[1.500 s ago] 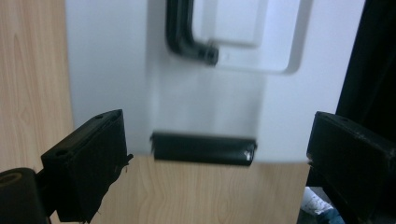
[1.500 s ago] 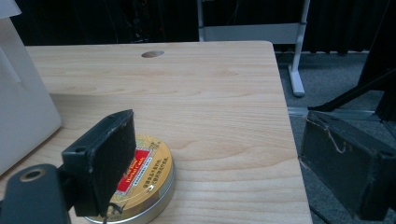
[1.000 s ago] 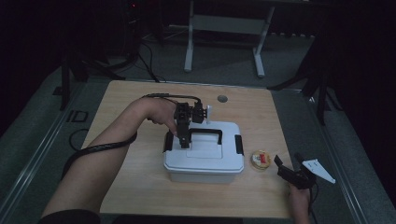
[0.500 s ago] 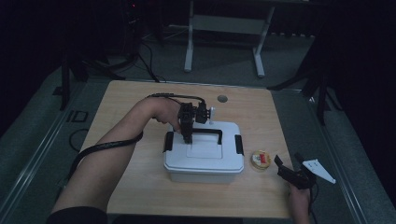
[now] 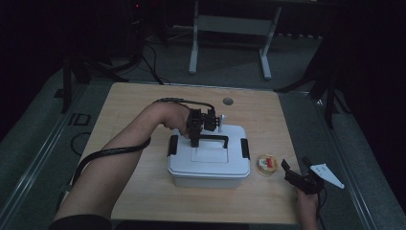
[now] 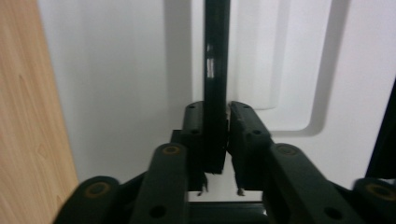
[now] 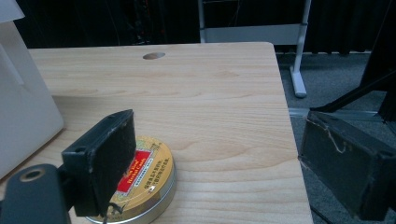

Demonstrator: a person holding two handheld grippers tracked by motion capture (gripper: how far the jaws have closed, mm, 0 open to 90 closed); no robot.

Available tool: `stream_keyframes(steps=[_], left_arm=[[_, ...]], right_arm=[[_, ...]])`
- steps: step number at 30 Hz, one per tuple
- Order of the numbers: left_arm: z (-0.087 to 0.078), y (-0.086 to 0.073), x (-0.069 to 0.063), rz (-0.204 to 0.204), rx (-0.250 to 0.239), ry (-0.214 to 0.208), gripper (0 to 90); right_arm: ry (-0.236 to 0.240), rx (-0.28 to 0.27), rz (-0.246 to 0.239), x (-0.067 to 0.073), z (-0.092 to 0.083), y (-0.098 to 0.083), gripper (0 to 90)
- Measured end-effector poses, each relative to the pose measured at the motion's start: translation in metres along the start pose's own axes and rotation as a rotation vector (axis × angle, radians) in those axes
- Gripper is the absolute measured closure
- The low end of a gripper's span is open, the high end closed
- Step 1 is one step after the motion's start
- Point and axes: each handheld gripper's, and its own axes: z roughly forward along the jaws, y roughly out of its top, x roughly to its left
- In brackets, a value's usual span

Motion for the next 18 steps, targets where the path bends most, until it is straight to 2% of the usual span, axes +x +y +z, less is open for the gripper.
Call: stream_keyframes(steps=[3,18], left_arm=[[0.0005,0.0019,-0.0016,0.0,0.008,0.002,82.5],[-0.003,0.0002,-0.0011,-0.009,-0.016,0.022,83.6]], right_arm=[[-0.001,0.0,0.0,0.0001,0.0,0.0,10.5],[-0.002,0.0,-0.002,0.0001,0.0001,0.0,10.5]])
